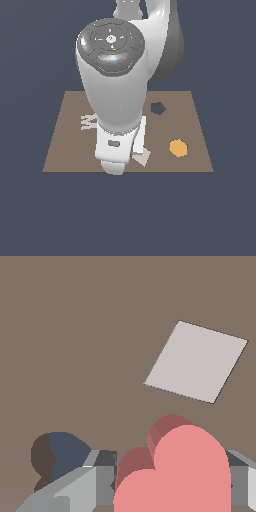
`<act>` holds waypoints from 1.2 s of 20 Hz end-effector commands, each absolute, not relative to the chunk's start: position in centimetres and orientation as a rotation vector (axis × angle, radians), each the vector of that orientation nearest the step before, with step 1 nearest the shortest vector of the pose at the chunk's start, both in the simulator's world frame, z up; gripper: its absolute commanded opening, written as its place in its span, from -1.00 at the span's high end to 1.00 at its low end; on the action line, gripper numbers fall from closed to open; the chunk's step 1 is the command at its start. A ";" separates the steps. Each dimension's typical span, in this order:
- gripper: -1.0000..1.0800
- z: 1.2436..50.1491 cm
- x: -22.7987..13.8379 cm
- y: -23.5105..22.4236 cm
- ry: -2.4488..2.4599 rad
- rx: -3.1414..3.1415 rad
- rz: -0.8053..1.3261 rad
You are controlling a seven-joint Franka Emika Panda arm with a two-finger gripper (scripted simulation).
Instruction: Insert a designated object into the corresponding slot on a board.
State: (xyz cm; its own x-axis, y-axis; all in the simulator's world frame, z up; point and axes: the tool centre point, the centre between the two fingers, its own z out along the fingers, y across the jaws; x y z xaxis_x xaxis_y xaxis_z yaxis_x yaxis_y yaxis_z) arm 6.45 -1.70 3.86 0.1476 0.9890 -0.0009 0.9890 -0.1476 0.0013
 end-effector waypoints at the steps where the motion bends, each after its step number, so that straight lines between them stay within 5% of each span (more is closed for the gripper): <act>1: 1.00 3.9 5.6 -1.4 2.182 2.257 0.001; 24: 1.00 4.0 0.1 -2.0 2.796 1.428 -0.001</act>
State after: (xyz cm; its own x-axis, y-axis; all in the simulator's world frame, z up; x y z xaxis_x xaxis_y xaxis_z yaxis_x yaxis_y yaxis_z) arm 0.26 -1.93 4.01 -0.5673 0.8235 -0.0019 0.8235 0.5673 -0.0002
